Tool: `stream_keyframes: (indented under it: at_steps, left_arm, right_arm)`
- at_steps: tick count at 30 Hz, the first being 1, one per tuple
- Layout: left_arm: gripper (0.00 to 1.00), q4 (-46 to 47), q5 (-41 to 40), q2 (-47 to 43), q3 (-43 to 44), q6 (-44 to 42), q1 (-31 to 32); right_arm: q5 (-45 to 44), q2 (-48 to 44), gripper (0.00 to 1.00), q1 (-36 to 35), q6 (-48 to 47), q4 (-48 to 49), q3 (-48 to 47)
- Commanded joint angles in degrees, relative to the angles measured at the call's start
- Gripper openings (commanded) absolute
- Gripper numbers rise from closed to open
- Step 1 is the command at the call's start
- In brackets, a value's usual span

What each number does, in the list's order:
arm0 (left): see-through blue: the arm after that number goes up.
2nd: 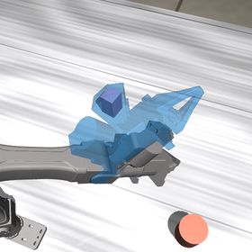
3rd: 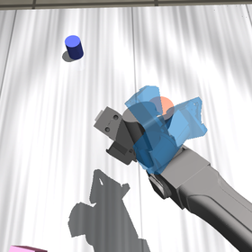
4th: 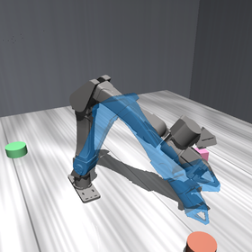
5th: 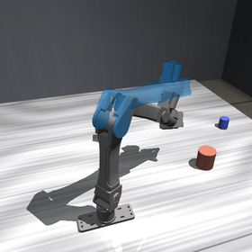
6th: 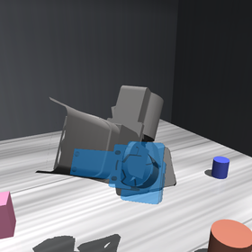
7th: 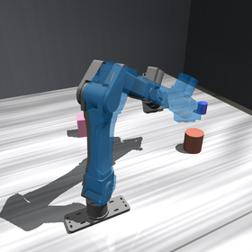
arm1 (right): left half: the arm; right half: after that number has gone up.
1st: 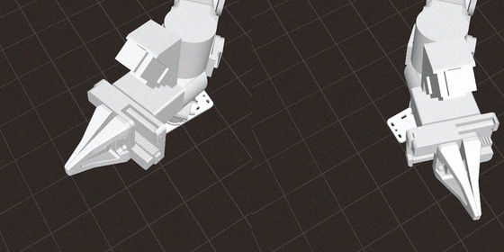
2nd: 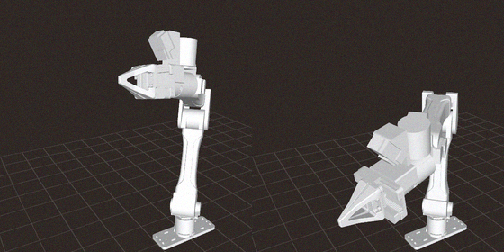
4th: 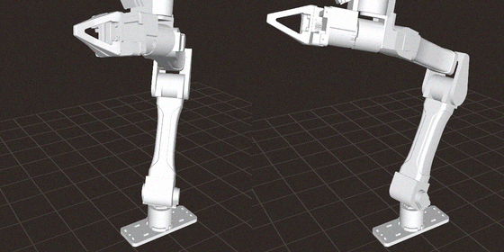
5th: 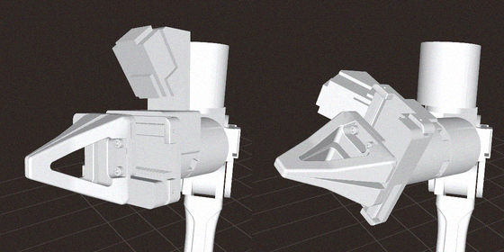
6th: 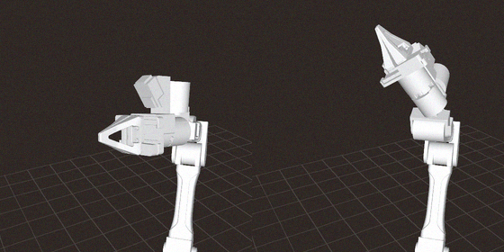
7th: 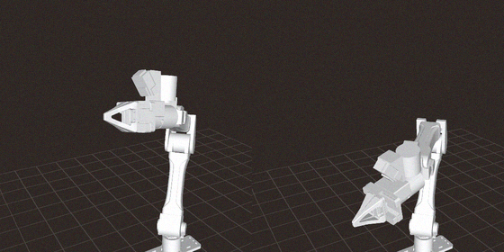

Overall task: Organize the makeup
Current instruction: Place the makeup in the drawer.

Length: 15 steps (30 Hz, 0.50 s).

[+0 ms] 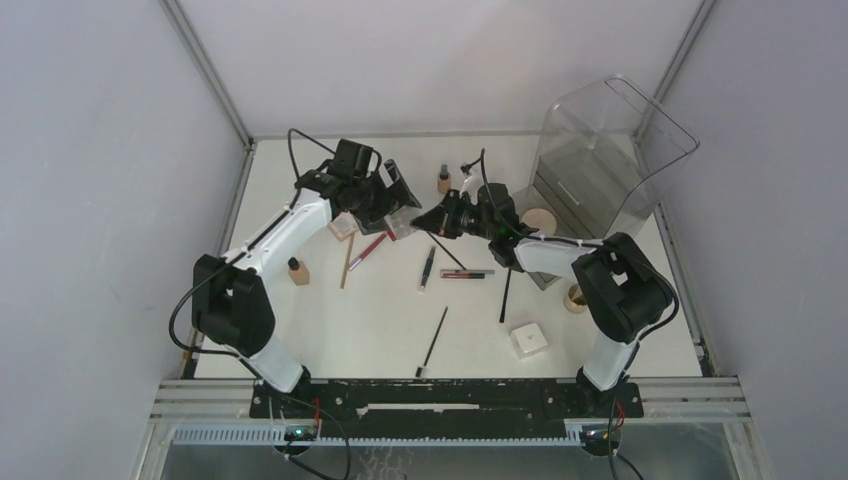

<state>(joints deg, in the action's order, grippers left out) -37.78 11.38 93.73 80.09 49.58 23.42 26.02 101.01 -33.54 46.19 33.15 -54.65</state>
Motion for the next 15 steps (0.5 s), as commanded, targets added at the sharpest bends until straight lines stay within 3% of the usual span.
stream_keyframes:
  at_steps: [1, 7, 11, 15]
  left_arm:
    - [1.0, 0.3, -0.6, -3.9, 1.1, -1.1, 0.2]
    - [1.0, -2.4, -3.6, -6.8, 4.3, -5.5, -1.5]
    - [1.0, -1.7, -3.9, -10.7, 2.1, -8.1, -4.9]
    - [1.0, 2.3, -1.7, -15.0, -2.7, -9.5, -9.0]
  right_arm:
    - [-1.1, -5.5, 0.0, 0.7, -5.2, -6.7, -1.9]
    - [-15.9, -16.9, 0.0, 0.8, -20.1, -29.4, -1.3]
    - [-41.1, -23.7, 0.0, -2.0, -33.9, -42.7, -1.1]
    - [-59.7, -26.2, 0.0, -2.3, -43.3, -43.6, 2.2]
